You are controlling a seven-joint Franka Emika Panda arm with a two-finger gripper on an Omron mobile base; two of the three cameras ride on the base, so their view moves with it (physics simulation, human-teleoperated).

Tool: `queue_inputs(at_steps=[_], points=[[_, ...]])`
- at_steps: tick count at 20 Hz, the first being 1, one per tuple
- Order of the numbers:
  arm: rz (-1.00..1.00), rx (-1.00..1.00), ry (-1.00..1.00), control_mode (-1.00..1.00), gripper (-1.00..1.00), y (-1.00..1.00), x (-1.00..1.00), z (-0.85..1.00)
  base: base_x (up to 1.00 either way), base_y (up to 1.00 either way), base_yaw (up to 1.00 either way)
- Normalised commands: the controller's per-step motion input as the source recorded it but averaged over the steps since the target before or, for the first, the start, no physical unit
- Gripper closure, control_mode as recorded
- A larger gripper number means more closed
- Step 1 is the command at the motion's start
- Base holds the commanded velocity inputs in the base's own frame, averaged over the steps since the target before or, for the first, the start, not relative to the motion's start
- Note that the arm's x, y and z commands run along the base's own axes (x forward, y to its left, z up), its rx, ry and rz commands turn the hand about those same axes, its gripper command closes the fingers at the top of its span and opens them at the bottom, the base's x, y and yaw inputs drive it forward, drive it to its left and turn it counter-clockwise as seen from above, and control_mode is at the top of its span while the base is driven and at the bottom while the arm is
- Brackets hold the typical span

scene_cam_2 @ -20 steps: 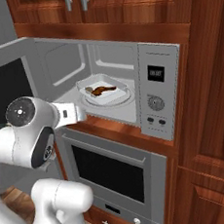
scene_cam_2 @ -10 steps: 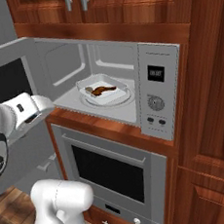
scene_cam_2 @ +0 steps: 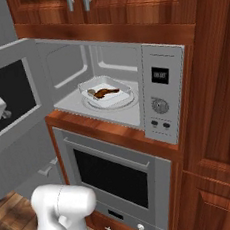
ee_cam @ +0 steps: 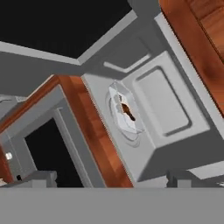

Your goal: Place the tupperware containing the chicken drumstick and garlic meal in the microwave. Close the microwave door and press the start button to reheat the meal.

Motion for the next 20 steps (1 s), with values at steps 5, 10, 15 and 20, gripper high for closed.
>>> queue_inputs(at_steps=[5, 10, 15, 20], points=[[0.00, -0.28, -0.14, -1.00, -1.00, 0.49, -0.64, 0.10, 0.00, 0.00, 0.00], [0.00, -0.28, -0.05, -1.00, -1.00, 0.65, -0.38, 0.06, 0.00, 0.00, 0.00], [0.00, -0.27, 0.00, -1.00, -1.00, 0.81, -0.14, 0.01, 0.00, 0.00, 0.00], [0.00, -0.26, -0.07, -1.00, -1.00, 0.90, -0.01, -0.01, 0.00, 0.00, 0.00]])
